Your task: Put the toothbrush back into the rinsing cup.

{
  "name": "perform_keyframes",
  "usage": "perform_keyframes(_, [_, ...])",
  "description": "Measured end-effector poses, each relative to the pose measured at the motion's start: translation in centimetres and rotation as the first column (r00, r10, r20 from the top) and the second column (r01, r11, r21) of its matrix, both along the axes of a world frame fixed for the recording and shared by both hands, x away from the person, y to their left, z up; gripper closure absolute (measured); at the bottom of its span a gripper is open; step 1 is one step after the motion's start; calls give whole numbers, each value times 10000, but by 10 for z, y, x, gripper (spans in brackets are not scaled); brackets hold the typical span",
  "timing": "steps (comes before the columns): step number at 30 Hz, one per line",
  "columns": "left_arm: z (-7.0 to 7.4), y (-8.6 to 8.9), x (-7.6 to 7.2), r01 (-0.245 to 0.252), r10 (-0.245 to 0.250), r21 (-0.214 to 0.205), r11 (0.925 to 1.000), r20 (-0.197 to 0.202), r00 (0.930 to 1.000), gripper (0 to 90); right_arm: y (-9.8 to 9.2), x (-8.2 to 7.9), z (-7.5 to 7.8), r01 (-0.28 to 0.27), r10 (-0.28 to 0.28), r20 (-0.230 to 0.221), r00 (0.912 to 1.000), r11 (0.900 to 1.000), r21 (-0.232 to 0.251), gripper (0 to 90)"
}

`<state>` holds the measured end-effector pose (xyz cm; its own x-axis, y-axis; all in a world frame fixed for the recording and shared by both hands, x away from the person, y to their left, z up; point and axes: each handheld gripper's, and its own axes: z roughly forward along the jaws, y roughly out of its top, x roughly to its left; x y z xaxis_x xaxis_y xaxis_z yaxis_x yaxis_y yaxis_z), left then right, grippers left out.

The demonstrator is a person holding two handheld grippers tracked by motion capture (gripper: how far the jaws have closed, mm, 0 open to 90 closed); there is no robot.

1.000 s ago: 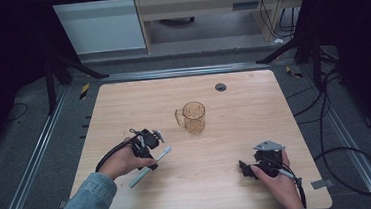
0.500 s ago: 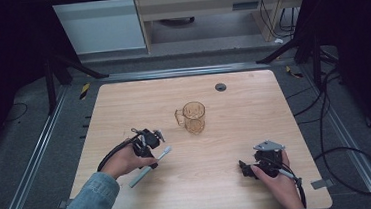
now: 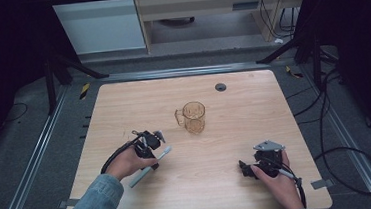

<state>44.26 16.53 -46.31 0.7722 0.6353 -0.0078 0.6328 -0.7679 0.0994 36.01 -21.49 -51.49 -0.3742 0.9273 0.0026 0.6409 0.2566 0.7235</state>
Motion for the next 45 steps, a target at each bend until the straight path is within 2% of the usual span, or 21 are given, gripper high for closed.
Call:
perform_keyframes(6, [-1,-2,0,-134,134,2,9999,36,9999,597,0,0,0,-11,11,40,10000,10000,-46,7])
perform_keyframes(9, [-1,-3,0,-95,93,222,9997,117,9999,628,0,0,0,-11,12,41,10000,10000,-47,7])
perform_keyframes(13, [-1,-4,0,-157,154,207,9997,131,9998,656,0,0,0,-12,12,44,10000,10000,-64,7])
perform_keyframes(18, [-1,-6,-2,-67,63,194,9998,205,9998,759,0,0,0,-26,26,52,10000,10000,-77,8])
perform_keyframes(22, [0,-7,-2,1,-5,171,9999,222,9998,781,0,0,0,-1,2,4,10000,10000,-20,7])
perform_keyframes(28, [0,-1,1,-34,37,-133,9999,196,9998,783,0,0,0,2,-2,-9,10000,10000,13,7])
perform_keyframes(33, [0,1,1,-78,82,-203,9998,218,9997,783,0,0,0,-30,30,44,10000,10000,-52,7])
perform_keyframes(41, [11,3,3,-46,63,-406,9992,420,9991,784,0,0,0,-11,11,17,10000,10000,-16,7])
perform_keyframes(45, [18,5,4,-130,167,-662,9977,554,9983,784,0,0,0,-33,33,48,10000,10000,-60,7])
